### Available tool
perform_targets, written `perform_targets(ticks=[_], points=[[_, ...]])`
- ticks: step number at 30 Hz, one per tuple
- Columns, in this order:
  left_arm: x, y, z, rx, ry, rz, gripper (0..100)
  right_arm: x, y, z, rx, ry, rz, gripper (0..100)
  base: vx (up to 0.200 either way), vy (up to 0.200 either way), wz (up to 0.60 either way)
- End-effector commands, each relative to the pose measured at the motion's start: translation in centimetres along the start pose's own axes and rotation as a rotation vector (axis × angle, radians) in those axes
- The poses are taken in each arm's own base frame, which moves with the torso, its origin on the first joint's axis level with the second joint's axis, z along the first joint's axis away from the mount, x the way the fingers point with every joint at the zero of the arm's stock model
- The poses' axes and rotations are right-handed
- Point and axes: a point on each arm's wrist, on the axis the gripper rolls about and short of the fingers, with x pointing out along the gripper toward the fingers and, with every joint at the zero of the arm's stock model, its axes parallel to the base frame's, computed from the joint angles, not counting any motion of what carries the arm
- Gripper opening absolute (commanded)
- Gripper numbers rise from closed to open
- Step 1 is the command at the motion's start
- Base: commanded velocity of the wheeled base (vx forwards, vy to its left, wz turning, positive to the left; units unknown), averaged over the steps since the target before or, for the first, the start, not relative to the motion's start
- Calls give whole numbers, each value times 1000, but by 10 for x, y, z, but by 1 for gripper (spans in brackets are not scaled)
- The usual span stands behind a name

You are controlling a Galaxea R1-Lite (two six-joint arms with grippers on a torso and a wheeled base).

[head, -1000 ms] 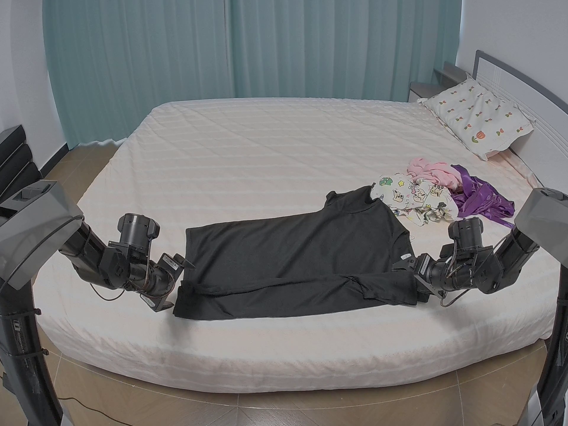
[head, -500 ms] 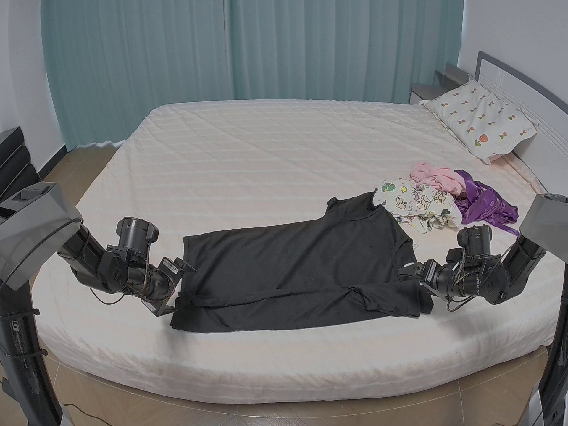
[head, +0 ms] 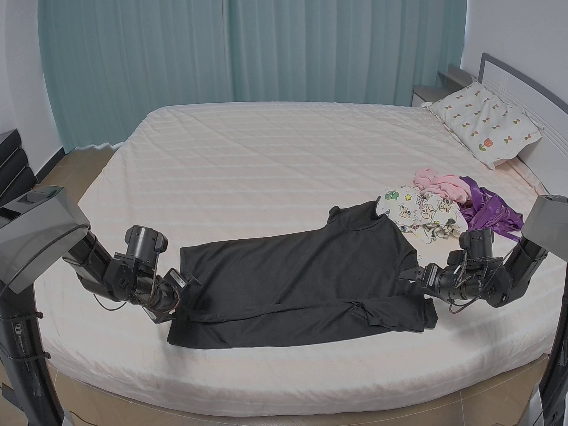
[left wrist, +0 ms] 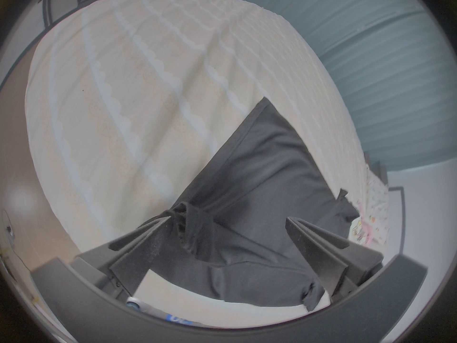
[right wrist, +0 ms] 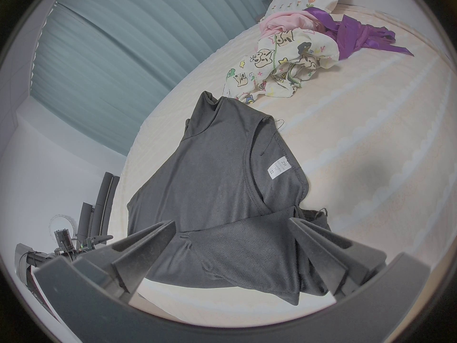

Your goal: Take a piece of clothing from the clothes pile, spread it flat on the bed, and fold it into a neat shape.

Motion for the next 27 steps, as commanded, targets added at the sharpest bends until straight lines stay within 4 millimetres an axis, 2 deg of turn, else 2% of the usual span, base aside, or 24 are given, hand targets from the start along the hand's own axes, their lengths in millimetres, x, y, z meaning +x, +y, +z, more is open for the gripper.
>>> perform_targets(ticks=[1,12,13,19,27], points=[[-4,6,-14,54,24,29,100,0,0,-1,-1,3,-1,100,0,0,0],[5,4,-14,63,-4,42,100,1,-2,-4,-11,16,-6,100,0,0,0],[5,4,-14,63,-7,45,0,1,-3,-6,-19,25,-5,100,0,0,0],[7,5,-14,64,-15,58,0,9,-11,-15,-70,61,-24,100,0,0,0],[8,12,-2,27,-42,73,0,17,-17,-19,-70,86,-26,100,0,0,0]])
